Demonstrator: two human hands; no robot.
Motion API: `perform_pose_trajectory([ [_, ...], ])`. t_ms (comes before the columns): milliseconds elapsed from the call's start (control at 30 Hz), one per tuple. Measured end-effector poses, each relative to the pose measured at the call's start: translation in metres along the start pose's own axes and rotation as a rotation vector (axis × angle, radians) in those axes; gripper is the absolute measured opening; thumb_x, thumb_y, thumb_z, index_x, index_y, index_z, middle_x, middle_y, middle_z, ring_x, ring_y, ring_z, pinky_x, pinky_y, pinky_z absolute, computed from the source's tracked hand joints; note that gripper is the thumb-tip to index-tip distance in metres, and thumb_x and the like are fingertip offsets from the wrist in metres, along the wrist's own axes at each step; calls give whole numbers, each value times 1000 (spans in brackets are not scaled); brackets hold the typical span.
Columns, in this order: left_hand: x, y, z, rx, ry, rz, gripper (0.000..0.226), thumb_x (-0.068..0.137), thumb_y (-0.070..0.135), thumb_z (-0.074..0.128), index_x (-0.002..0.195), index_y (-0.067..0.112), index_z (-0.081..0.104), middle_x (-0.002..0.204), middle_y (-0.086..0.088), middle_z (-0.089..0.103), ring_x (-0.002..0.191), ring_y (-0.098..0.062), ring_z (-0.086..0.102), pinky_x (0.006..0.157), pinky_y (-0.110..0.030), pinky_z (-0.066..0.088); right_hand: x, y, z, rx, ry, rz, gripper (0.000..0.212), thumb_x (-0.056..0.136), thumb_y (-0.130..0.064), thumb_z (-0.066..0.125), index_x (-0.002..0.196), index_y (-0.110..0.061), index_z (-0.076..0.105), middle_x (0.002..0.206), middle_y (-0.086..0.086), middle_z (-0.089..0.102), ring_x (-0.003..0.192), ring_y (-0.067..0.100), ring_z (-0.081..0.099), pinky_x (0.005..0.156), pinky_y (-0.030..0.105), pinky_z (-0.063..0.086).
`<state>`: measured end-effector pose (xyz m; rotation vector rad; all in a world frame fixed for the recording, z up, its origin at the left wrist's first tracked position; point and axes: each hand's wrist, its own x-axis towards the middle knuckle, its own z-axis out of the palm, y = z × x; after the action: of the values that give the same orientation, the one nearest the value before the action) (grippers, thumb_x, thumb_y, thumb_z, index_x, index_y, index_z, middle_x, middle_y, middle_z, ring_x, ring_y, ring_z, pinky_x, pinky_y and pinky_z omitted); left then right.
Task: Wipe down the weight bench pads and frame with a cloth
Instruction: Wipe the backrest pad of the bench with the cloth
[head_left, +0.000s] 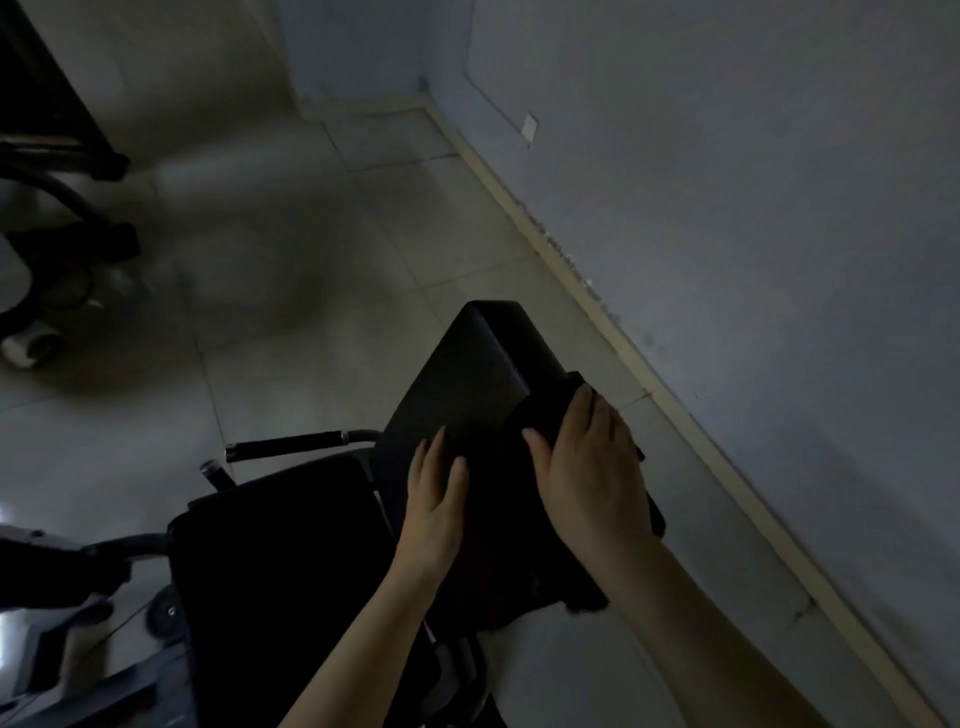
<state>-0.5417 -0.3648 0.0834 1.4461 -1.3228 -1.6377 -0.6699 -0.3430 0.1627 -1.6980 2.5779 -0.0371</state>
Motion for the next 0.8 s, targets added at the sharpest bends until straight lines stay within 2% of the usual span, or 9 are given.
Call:
perform_pose_trajectory([
  [100, 9, -5, 13, 3, -98, -12, 54, 94, 45, 36, 142, 46, 11, 157, 13, -5, 132, 6, -2, 106, -22, 6, 35, -16, -3, -38, -15, -42, 73, 97, -48, 28, 145, 6, 16, 145, 25, 34, 133, 33, 38, 110, 38, 35],
  [233, 15, -17, 21, 41, -120, 19, 56, 92, 47, 37, 134, 56, 0, 156, 15, -14, 138, -1, -15, 117, -32, 2, 77, -36, 1, -51, 2, -95, 70, 97, -47, 27, 142, 7, 20, 137, 26, 41, 122, 34, 47, 101, 38, 43],
  [333, 13, -14, 16, -17, -128, 33, 49, 96, 40, 35, 131, 55, 3, 156, 14, -11, 137, 4, -10, 111, -22, 5, 110, -51, 5, -38, -13, -83, 66, 98, -47, 27, 135, 7, 31, 126, 25, 48, 109, 34, 53, 90, 38, 47],
  [467, 13, 0, 13, -66, -78, -49, 55, 96, 44, 35, 145, 40, 11, 158, 10, 1, 145, -9, 3, 113, -26, 8, 144, -70, 0, 74, -103, -78, 55, 100, -43, 24, 124, 1, 45, 125, 21, 50, 111, 35, 49, 90, 41, 41],
  [533, 19, 9, 11, -121, -65, -96, 56, 95, 47, 36, 146, 38, 14, 158, 7, 9, 145, -12, 9, 118, -35, 10, 140, -66, -3, 101, -122, -106, 56, 100, -44, 25, 133, -1, 38, 134, 20, 44, 118, 35, 45, 94, 41, 39],
  [600, 25, 12, 9, -131, -75, -98, 55, 94, 49, 36, 144, 44, 14, 158, 5, 11, 145, -15, 11, 118, -43, 16, 112, -52, -6, 69, -109, -164, 65, 98, -46, 32, 146, -5, 18, 148, 18, 29, 130, 35, 35, 103, 41, 35],
  [700, 27, 7, 6, -96, -98, -80, 56, 96, 41, 40, 146, 37, 14, 158, 6, 7, 145, -14, 9, 119, -37, 12, 59, -29, -6, -22, -81, -206, 73, 96, -46, 34, 150, -11, 1, 157, 12, 11, 142, 30, 20, 113, 38, 26],
  [767, 24, 2, 3, -102, -98, -36, 58, 96, 37, 44, 146, 32, 16, 157, 8, 11, 144, -11, 11, 118, -31, 12, 49, -23, -5, -58, -67, -193, 72, 97, -46, 32, 150, -11, 0, 157, 12, 10, 143, 30, 18, 114, 37, 25],
  [800, 24, -1, 1, -110, -96, -12, 58, 95, 36, 47, 145, 34, 18, 156, 8, 15, 144, -10, 14, 118, -33, 13, 53, -25, -4, -61, -58, -182, 72, 96, -47, 32, 150, -10, 2, 156, 14, 13, 141, 31, 21, 113, 39, 27],
])
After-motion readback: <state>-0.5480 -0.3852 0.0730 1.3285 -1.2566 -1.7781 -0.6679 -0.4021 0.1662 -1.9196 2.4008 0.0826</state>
